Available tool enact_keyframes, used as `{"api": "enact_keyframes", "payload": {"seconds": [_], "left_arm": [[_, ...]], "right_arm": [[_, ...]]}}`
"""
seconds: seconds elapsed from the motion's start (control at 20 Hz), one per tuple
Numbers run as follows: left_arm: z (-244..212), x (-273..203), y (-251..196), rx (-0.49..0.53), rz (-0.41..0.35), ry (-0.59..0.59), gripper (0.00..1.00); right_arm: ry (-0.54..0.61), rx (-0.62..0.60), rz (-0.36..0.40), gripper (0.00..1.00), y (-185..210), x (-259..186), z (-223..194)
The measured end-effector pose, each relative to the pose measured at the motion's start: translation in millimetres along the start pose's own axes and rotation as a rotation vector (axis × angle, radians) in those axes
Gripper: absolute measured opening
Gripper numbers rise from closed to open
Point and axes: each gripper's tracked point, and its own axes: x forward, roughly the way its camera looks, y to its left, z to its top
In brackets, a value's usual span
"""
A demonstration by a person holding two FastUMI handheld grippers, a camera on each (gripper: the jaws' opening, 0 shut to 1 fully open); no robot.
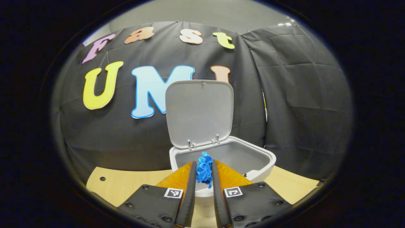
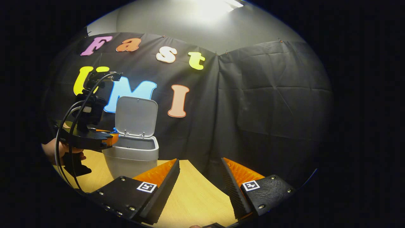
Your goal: Press the lid of the desktop garbage bin to open it, pick up the crumpled paper on the desktop and throw it into the bin, then pick up the pop can on the desktop and drop it into the bin, and finally close the garbage bin lid.
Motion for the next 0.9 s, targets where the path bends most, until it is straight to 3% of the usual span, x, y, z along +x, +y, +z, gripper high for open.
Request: {"api": "enact_keyframes", "payload": {"seconds": [0.05, 0.4, 0.6, 0.9], "left_arm": [[-2, 1, 0, -0.006, -0.003, 0.007, 0.41], [-9, 5, 3, -0.020, -0.024, 0.043, 0.41], [-9, 7, 0, -0.011, -0.039, 0.047, 0.57], [-4, 2, -6, -0.045, -0.062, 0.034, 0.66]], "right_arm": [[0.002, -0.003, -0.005, 0.83, 0, 0, -1], [-0.006, -0.018, 0.006, 0.83, 9, -2, 8], [-0.011, -0.012, 0.025, 0.83, 16, 0, 12], [-0.030, -0.034, 0.053, 0.83, 26, 1, 19]]}}
